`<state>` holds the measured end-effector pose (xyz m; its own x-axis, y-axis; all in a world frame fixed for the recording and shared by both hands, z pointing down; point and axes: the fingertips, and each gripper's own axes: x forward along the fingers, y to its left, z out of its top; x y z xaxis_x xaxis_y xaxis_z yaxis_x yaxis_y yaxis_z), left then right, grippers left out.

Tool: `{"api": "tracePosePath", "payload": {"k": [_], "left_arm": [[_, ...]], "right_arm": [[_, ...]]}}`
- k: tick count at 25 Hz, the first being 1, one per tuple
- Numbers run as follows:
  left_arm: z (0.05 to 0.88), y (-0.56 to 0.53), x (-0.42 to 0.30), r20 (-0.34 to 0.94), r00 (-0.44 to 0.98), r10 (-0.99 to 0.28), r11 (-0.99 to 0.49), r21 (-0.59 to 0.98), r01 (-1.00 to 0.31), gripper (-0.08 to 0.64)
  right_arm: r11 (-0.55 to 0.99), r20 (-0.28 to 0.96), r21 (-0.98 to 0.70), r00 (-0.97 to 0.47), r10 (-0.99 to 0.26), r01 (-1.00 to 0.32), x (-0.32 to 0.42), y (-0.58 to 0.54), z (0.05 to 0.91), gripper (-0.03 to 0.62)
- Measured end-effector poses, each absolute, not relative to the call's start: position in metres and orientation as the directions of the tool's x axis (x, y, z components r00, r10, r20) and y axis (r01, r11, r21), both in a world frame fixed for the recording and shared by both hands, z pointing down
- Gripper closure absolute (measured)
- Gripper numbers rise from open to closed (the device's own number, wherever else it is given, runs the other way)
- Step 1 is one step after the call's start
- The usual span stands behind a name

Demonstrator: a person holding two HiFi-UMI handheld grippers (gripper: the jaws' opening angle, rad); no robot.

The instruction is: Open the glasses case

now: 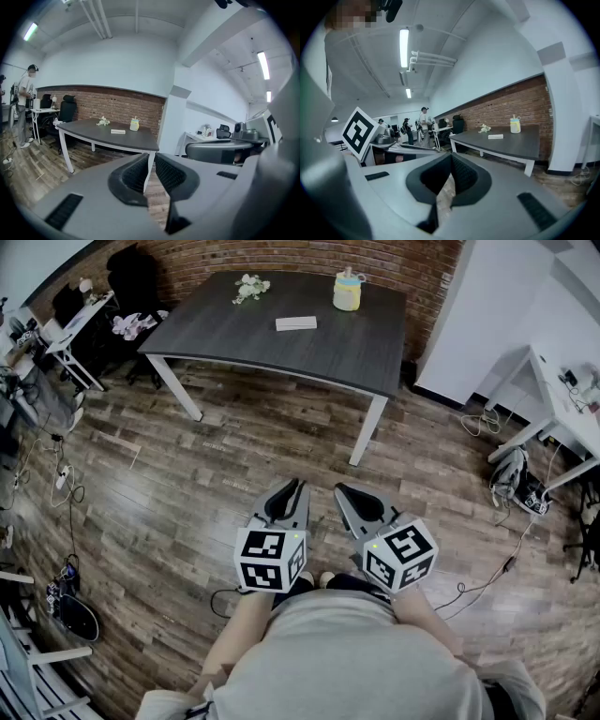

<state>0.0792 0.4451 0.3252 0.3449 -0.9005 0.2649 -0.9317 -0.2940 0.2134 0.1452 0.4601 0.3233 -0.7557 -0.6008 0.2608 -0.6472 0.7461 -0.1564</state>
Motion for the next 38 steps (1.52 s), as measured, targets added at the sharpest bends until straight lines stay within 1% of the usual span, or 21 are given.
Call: {"api": "tracePosePath", "payload": {"k": [6,11,14,17,20,26,27,29,33,36,38], "left_arm": [[0.339,0.446,0.072,0.296,0.319,-0.900,-0.264,0.212,-0.941,0.502],[0.342,0.451,0.075,0.307,0.322,-0.896,-0.262,0.220,-0.940,0.502],[0.339,0.450,0.081,0.294,0.332,-0.896,-0.273,0.224,-0.936,0.502],[0.336,0.450,0.085,0.262,0.342,-0.902,-0.279,0.249,-0.927,0.500],[0.333,0.444,0.089,0.249,0.344,-0.905,-0.279,0.263,-0.924,0.500],[0.338,0.442,0.108,0.261,0.359,-0.896,-0.294,0.257,-0.920,0.497],[0.340,0.444,0.109,0.268,0.354,-0.896,-0.287,0.259,-0.922,0.486],[0.346,0.450,0.111,0.282,0.334,-0.899,-0.261,0.266,-0.928,0.440],[0.356,0.457,0.114,0.311,0.307,-0.899,-0.227,0.268,-0.936,0.399],[0.359,0.456,0.111,0.326,0.299,-0.897,-0.217,0.266,-0.939,0.391],[0.359,0.450,0.105,0.328,0.293,-0.898,-0.210,0.266,-0.941,0.391]], "right_arm": [[0.724,0.248,-0.159,-0.737,-0.629,-0.671,0.155,0.453,0.322,0.589],[0.730,0.248,-0.175,-0.748,-0.616,-0.660,0.153,0.456,0.327,0.589],[0.740,0.243,-0.175,-0.757,-0.607,-0.649,0.152,0.457,0.327,0.589],[0.749,0.194,-0.199,-0.774,-0.602,-0.632,0.156,0.460,0.326,0.588],[0.741,0.172,-0.204,-0.769,-0.616,-0.639,0.169,0.457,0.321,0.586],[0.722,0.168,-0.232,-0.758,-0.630,-0.652,0.195,0.448,0.322,0.586],[0.723,0.172,-0.231,-0.759,-0.628,-0.651,0.197,0.448,0.324,0.584],[0.732,0.181,-0.229,-0.767,-0.616,-0.642,0.198,0.452,0.328,0.555],[0.745,0.195,-0.244,-0.784,-0.589,-0.620,0.198,0.456,0.336,0.525],[0.752,0.201,-0.262,-0.796,-0.571,-0.605,0.193,0.454,0.342,0.492],[0.754,0.204,-0.261,-0.798,-0.567,-0.603,0.189,0.448,0.345,0.488]]}}
